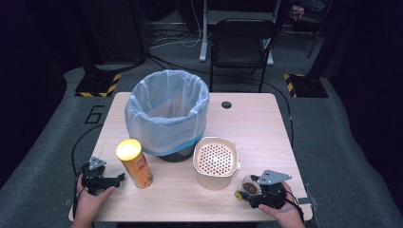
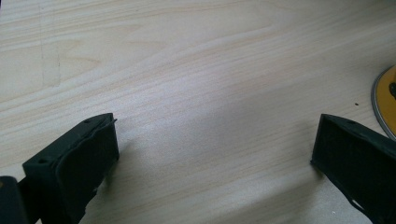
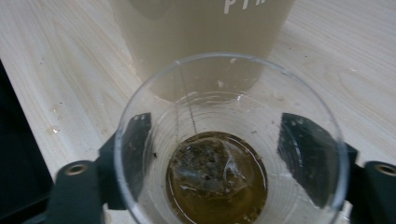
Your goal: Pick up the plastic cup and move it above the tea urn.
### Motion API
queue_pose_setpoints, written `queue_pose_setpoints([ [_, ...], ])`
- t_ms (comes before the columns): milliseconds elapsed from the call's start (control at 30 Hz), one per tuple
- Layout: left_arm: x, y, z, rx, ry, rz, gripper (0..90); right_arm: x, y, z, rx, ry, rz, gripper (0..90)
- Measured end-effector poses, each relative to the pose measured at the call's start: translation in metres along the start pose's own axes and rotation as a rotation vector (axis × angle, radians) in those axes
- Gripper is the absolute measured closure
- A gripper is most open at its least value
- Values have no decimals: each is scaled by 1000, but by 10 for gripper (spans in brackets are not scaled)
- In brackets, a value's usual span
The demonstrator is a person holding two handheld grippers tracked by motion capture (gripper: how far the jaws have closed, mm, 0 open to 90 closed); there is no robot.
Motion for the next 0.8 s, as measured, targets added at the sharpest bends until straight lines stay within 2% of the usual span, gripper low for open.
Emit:
queue_pose_setpoints([
  [100,0,0,0,1,-1,0,2,1,-1,-2,1,-21,-2,285],
  [333,0,0,0,1,0,0,2,0,-1,-1,4,-4,-10,309],
  [467,0,0,0,0,0,0,2,1,-3,-5,-17,-21,-12,313],
  [667,0,0,0,2,0,-1,2,2,-7,-14,-55,-2,-30,312],
  [800,0,0,0,2,0,-1,2,2,-11,-23,-86,38,-38,312],
])
Point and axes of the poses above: each handheld gripper's, and its own axes: y roughly forward along the jaws, x roughly out of its top, z roughly to its left, the point moved 8 cm from there along y, roughly forward along the jaws, and after that the axes turned 10 degrees about y, right-handed, at the moved point
